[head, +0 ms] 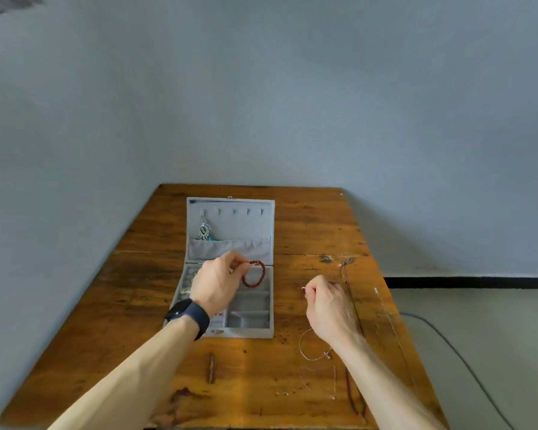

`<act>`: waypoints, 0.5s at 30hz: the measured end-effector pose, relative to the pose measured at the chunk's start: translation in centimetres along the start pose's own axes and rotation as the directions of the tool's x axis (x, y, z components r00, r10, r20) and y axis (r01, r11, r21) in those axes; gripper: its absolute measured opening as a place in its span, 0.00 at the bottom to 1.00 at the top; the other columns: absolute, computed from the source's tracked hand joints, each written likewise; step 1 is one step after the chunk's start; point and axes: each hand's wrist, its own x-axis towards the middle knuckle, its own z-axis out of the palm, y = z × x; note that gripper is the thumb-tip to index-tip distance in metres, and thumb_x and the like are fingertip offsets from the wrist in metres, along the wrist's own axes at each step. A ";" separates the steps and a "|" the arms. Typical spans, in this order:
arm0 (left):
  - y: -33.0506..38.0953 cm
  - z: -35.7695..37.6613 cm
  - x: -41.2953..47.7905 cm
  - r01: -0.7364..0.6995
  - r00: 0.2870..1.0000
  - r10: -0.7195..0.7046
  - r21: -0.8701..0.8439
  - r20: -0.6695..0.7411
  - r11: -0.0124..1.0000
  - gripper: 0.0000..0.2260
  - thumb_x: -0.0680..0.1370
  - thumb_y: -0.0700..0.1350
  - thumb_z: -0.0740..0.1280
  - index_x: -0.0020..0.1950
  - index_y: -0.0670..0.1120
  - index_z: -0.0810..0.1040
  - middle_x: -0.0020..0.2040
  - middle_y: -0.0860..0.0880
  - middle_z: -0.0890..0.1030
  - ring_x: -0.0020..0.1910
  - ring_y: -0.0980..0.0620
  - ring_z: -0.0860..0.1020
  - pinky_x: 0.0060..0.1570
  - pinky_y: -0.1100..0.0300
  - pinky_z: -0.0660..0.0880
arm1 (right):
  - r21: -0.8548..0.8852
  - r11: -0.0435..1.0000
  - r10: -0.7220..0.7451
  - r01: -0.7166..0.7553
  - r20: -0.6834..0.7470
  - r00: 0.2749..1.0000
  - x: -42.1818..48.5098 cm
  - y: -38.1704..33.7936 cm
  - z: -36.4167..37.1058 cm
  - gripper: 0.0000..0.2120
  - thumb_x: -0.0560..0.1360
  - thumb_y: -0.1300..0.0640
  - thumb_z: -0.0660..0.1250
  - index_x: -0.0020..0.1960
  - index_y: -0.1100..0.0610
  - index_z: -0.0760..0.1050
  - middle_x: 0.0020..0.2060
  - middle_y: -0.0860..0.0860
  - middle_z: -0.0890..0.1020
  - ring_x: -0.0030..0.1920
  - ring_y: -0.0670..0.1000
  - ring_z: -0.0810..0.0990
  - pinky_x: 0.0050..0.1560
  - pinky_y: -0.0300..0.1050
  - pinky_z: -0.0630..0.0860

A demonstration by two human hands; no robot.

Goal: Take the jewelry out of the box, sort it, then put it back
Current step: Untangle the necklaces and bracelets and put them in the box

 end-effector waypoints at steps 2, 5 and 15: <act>-1.0 -0.5 -0.3 0.042 0.999 -0.043 -0.032 -0.022 0.999 0.06 0.81 0.52 0.67 0.54 0.53 0.80 0.47 0.55 0.83 0.44 0.55 0.81 0.43 0.59 0.80 | 0.092 0.994 0.046 -0.052 0.065 0.997 0.4 -0.9 0.5 0.03 0.83 0.56 0.58 0.54 0.53 0.71 0.49 0.49 0.83 0.45 0.49 0.78 0.40 0.39 0.72; -1.7 -0.5 -0.3 0.111 0.993 -0.114 -0.087 -0.029 0.990 0.06 0.81 0.52 0.67 0.54 0.53 0.80 0.48 0.54 0.83 0.46 0.54 0.81 0.45 0.59 0.81 | 0.085 0.994 0.057 -0.073 0.177 0.983 0.9 -1.6 1.4 0.02 0.83 0.59 0.58 0.52 0.52 0.68 0.50 0.50 0.81 0.43 0.47 0.76 0.32 0.32 0.64; -1.0 1.4 1.4 0.029 0.998 -0.045 0.317 0.043 0.948 0.09 0.81 0.51 0.63 0.56 0.53 0.82 0.52 0.51 0.82 0.52 0.48 0.80 0.46 0.51 0.81 | 0.005 0.997 0.073 -0.075 0.182 0.981 0.5 -2.2 2.1 0.07 0.81 0.63 0.56 0.56 0.54 0.68 0.53 0.51 0.76 0.48 0.51 0.71 0.47 0.44 0.70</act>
